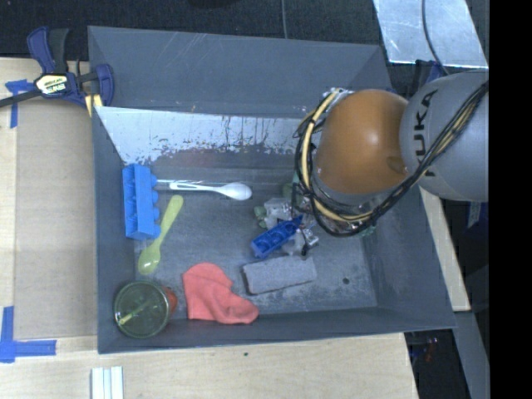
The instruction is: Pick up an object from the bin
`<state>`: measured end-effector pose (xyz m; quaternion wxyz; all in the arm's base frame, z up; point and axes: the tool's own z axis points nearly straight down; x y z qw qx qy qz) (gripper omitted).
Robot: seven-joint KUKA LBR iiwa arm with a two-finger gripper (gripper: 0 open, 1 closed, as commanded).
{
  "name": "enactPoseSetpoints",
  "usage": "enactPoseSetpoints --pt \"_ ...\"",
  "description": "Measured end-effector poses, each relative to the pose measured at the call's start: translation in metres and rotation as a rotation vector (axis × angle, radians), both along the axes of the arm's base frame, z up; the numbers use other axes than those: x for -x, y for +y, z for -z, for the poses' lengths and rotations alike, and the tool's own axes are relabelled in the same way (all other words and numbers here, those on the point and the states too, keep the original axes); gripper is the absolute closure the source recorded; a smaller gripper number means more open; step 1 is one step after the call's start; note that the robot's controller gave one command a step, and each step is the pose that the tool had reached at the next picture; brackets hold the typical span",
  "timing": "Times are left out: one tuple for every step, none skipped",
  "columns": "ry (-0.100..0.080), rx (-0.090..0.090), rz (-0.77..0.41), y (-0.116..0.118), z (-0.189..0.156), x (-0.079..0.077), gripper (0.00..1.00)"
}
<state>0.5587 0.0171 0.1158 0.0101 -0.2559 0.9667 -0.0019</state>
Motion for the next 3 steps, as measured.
enactPoseSetpoints --pt "-0.002 0.000 0.002 0.000 -0.030 0.000 1.00" --pt "-0.004 0.000 0.003 0.000 -0.050 -0.001 1.00" --pt "-0.007 -0.001 0.005 0.000 -0.063 -0.002 1.00"
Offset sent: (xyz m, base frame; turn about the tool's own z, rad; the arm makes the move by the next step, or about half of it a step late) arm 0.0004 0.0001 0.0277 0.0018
